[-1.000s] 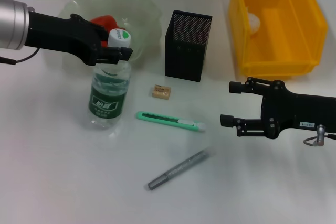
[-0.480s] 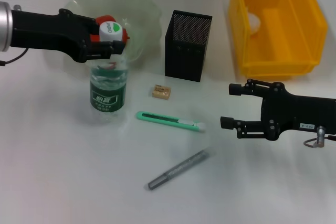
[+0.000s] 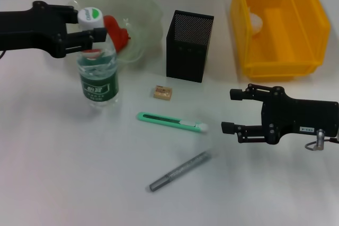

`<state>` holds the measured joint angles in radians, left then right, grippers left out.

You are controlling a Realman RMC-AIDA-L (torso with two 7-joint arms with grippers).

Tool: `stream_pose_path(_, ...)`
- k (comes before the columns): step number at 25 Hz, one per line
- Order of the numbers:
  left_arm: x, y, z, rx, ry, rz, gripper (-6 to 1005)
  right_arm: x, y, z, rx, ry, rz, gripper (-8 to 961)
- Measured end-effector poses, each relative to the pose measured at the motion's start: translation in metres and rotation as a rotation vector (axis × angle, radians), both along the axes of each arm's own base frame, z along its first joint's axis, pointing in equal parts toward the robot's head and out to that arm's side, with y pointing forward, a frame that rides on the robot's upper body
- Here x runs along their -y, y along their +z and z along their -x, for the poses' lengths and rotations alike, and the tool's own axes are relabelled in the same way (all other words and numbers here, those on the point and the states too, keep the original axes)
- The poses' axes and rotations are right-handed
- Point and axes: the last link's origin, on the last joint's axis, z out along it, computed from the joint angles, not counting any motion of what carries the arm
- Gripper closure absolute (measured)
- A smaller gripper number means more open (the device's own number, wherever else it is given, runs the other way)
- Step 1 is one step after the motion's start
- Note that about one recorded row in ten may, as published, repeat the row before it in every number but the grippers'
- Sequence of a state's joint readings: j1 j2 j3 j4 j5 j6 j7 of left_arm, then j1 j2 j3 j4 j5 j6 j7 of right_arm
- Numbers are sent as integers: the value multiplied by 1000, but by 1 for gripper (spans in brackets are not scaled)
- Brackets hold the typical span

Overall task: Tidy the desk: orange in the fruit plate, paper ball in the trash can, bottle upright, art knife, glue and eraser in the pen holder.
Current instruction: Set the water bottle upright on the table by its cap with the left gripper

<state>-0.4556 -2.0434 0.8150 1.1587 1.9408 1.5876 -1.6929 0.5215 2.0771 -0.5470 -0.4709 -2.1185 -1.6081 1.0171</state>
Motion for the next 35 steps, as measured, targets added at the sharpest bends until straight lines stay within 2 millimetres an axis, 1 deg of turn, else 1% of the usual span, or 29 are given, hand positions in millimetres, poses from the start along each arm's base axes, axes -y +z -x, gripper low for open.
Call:
stream_pose_path(3,3,0,9,29,3,-33,553,0,0,0,1,1,1,126)
stream_pose_path(4,3,0,9,29,3,-33,553,0,0,0,1,1,1,126)
stream_pose_path(5,5,-2,16,58,8,-42,553,0,-1,0,4,5,7,126)
stream_pose_path(6,5,-2,16,58,8,-42,552,0,-1,0,4,5,7,126)
stream_pose_path(15,15,-8,48,200,13,-132,550,0,-2,1,8,11,13,127)
stream_pose_path(20,20,-14,55,200,-7,-149,549,0,-2,1,8,11,13,127)
stream_pose_path(24,21,-15,57,199,-9,-161,548,0,-2,1,8,11,13,127)
stream_pose_path(35,25,-22,73,237,24,-256,545,1,-2,1,10,15,10,127)
